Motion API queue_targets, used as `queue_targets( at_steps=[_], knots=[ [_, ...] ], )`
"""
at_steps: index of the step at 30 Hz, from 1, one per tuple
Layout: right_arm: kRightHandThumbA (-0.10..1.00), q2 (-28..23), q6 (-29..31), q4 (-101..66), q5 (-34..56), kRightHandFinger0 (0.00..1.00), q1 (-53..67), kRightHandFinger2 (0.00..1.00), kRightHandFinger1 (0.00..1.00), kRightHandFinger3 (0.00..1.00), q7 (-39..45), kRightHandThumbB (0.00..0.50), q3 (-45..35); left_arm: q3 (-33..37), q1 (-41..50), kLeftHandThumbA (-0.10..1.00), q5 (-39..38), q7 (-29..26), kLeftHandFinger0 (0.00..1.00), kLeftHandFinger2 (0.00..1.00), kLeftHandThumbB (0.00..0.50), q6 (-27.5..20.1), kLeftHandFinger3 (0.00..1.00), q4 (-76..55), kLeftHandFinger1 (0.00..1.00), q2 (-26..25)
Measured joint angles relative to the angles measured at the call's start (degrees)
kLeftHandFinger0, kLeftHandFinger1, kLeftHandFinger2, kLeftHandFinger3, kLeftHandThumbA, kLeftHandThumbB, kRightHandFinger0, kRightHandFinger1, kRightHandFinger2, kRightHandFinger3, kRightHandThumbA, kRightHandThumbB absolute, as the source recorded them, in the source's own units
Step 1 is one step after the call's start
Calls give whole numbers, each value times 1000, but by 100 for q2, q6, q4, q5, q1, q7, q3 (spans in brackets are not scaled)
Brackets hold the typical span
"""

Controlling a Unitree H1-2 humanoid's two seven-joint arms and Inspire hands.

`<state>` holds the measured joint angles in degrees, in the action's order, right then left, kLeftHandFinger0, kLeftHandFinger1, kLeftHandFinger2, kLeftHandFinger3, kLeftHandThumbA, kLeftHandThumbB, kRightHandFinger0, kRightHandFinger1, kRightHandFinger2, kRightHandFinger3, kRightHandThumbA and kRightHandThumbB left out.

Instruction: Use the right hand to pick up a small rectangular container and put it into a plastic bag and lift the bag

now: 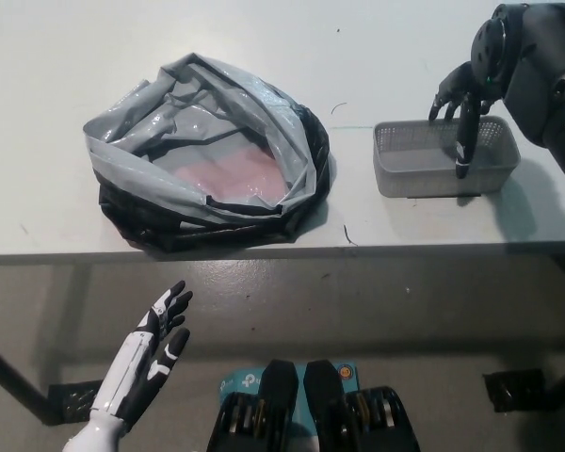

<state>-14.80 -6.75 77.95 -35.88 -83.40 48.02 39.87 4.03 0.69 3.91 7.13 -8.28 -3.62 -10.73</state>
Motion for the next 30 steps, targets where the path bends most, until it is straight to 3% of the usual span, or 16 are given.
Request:
queue_targets(
  at_steps=[2,3,9,10,12,13,30],
  knots=[
    [1000,0,88,-2,-1,1000,3,1000,1000,1000,16,414,-1,0,-1,903,-1,0,1000,1000,271,2,1000,0,1000,0],
    [1000,0,117,-2,-1,1000,5,1000,1000,1000,18,390,-1,0,-1,906,-1,0,1000,1000,270,2,1000,0,1000,0],
    [1000,3,248,-3,-12,1000,33,1000,1000,1000,13,410,-2,1,-2,908,1,0,1000,1000,275,2,1000,-2,1000,-1],
    [1000,3,268,-6,-17,1000,42,1000,1000,1000,2,446,-2,1,-2,908,1,0,1000,1000,275,5,1000,-6,1000,-1],
    [1000,7,309,-12,-42,1000,64,1000,1000,1000,-31,462,-1,0,-2,908,5,0,1000,1000,273,11,1000,-17,1000,-1],
    [1000,9,310,-12,-47,1000,68,1000,1000,1000,-48,493,0,0,-2,909,6,0,1000,1000,276,12,1000,-17,1000,-1],
    [1000,54,277,-6,-108,1000,61,1000,1000,1000,-280,500,32,3,-24,915,23,1,1000,1000,284,15,1000,-18,1000,-2]
  ],
)
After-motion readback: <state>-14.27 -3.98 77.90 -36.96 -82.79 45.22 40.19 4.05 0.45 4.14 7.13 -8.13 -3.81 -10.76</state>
